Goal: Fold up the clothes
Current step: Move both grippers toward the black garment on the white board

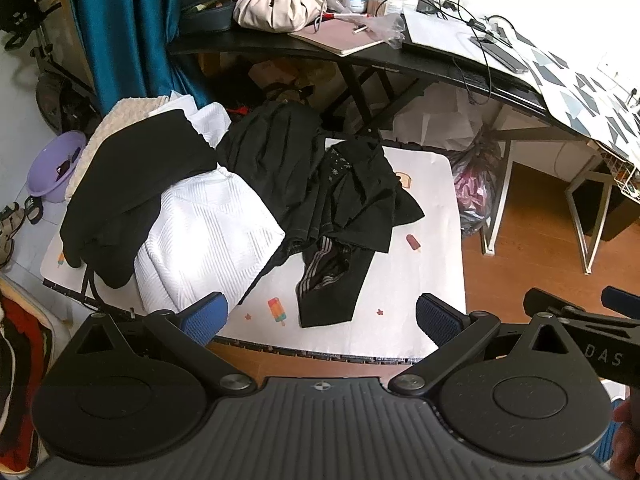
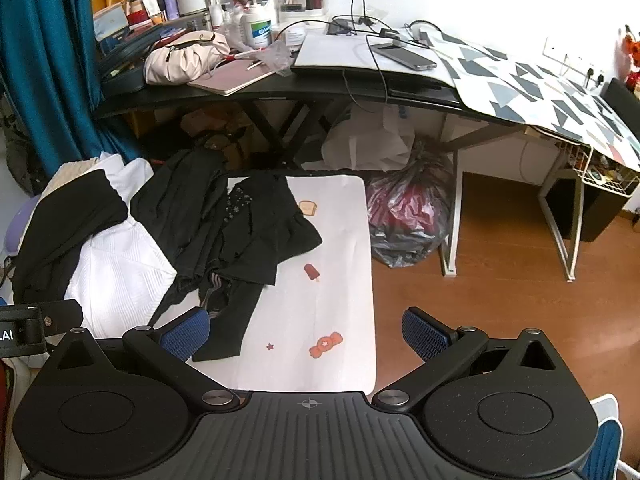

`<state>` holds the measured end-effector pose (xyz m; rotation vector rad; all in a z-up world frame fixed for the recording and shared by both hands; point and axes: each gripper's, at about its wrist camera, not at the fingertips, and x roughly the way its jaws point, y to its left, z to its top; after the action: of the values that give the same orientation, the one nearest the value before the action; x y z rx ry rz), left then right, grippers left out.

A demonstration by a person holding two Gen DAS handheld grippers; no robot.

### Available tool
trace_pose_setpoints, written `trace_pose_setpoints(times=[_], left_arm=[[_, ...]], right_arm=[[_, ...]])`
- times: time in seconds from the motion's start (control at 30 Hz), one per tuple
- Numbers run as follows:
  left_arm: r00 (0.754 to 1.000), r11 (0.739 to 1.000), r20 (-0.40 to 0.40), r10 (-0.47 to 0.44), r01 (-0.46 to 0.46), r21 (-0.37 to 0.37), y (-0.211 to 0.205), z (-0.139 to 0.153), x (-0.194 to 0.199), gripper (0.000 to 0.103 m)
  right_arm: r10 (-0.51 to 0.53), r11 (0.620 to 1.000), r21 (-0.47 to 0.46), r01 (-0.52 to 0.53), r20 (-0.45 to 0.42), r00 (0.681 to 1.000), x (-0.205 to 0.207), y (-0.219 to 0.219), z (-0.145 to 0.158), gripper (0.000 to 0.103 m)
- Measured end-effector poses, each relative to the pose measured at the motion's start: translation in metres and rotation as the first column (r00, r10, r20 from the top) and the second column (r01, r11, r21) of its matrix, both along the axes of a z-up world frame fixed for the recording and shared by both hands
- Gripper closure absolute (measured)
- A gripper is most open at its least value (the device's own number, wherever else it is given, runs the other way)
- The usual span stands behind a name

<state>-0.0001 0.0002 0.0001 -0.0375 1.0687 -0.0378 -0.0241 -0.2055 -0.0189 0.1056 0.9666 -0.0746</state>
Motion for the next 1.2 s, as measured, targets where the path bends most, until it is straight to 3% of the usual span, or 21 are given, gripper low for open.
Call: trace_pose_setpoints(times=[0.2, 0.67, 1.2], left_arm=[[0.999, 1.000, 0.030, -0.013, 0.012, 0.013, 0.002, 0.001, -0.008, 0.001], [1.000, 1.000, -0.003, 0.011, -0.011, -0.015, 0.025, -0.001, -0.009, 0.001], [0.987, 0.987, -0.017, 0.158, -0.158, -0.030, 0.079, -0.002, -0.021, 0.001]], right_arm=[[0.014, 1.000, 0.005, -0.014, -0.003, 1.000, 0.001, 0.007, 0.000, 0.001], [0.029, 0.999, -0.014, -0.029, 0.000, 1.000, -0.004, 0.021, 0.002, 0.001], [0.129, 0.991, -0.021, -0.130, -0.004, 0.992, 0.003, 0.067, 0.002, 0.001]])
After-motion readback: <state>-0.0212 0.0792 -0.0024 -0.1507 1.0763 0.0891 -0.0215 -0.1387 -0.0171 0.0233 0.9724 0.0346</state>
